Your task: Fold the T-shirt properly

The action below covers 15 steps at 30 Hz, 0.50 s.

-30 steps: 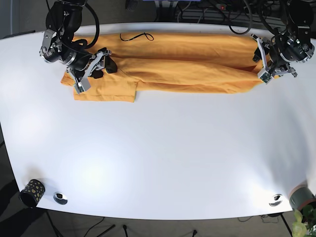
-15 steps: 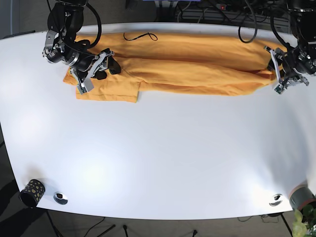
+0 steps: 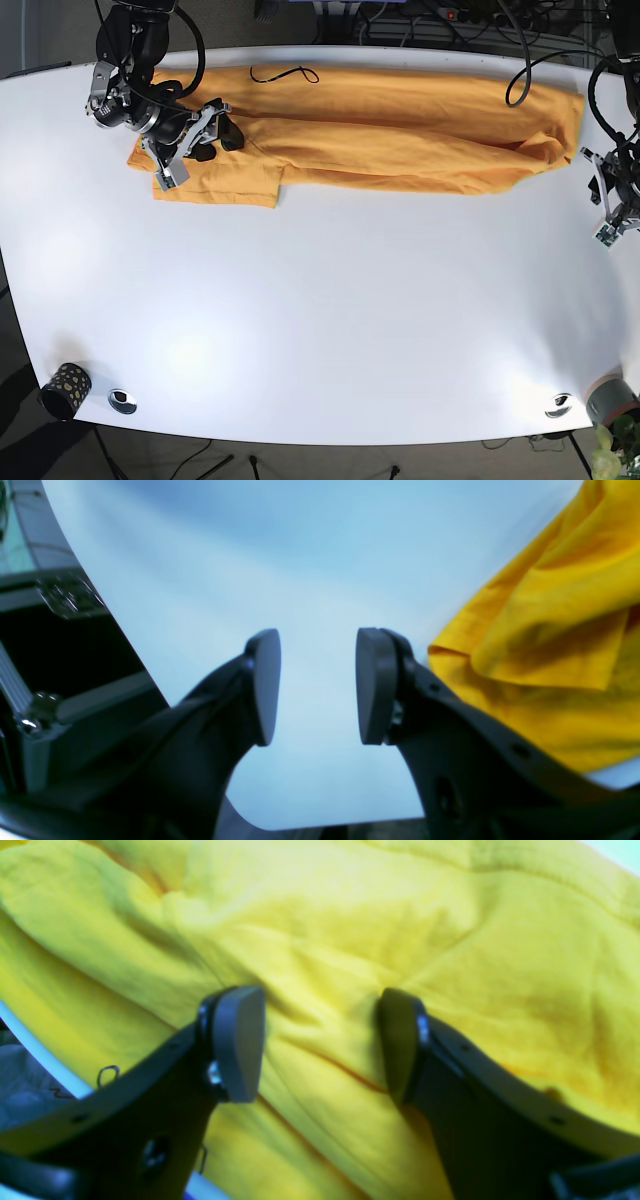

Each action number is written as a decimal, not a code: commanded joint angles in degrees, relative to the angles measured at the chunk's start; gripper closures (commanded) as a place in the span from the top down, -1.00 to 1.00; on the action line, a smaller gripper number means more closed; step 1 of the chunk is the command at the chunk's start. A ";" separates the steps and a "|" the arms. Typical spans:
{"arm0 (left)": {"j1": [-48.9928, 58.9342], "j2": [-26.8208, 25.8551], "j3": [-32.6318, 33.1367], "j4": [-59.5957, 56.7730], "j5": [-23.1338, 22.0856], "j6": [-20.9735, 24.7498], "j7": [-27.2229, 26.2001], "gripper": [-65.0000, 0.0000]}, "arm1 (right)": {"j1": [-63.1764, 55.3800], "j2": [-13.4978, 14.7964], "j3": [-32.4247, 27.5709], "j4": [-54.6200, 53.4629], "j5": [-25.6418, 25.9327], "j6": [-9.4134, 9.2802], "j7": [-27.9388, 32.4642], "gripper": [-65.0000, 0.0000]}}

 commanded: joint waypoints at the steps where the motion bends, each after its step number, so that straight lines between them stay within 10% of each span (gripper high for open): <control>1: 0.18 0.49 -0.31 3.68 -3.31 -0.03 1.07 -0.29 | 0.16 0.52 0.20 0.69 0.01 0.30 -0.10 0.10; 10: 7.48 6.64 -0.04 11.59 -14.57 -0.03 7.23 -0.29 | 0.34 0.34 0.20 0.69 0.01 0.30 -0.10 0.09; 15: 8.79 9.10 -0.04 11.33 -12.63 -0.03 7.32 -0.29 | 0.42 0.43 0.20 0.69 0.01 0.30 -0.10 0.09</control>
